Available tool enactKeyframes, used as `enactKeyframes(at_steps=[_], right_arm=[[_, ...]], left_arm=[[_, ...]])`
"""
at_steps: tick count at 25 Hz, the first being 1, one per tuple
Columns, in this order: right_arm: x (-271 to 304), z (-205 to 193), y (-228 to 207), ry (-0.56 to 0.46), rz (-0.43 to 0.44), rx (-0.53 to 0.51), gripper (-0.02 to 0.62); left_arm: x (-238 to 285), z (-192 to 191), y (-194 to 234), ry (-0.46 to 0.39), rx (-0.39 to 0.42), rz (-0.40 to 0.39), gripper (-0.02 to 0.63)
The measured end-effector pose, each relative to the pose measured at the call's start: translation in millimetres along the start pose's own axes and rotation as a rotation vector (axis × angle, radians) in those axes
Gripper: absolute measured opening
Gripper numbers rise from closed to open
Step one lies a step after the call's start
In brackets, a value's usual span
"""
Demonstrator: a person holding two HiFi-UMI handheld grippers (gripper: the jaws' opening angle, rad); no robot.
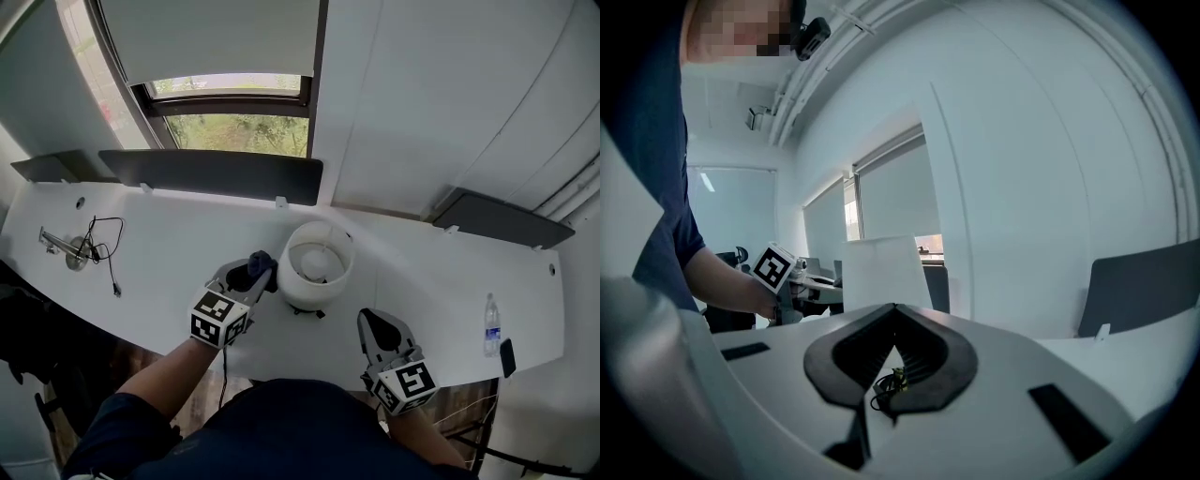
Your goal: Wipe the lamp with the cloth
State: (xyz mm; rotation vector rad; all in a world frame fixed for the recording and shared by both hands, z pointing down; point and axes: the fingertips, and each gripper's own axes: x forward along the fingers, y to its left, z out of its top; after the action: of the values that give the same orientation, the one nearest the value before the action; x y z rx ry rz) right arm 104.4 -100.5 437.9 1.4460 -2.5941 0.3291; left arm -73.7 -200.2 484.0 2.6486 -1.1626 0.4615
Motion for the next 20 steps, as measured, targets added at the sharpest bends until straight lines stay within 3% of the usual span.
enactKeyframes(at_steps=[20], right_arm=[[12,24,37,-0.070,0.091,0.004,0.011]], left_arm=[[-70,70,-83,-0.171,-0.024,-0.120,0.086]])
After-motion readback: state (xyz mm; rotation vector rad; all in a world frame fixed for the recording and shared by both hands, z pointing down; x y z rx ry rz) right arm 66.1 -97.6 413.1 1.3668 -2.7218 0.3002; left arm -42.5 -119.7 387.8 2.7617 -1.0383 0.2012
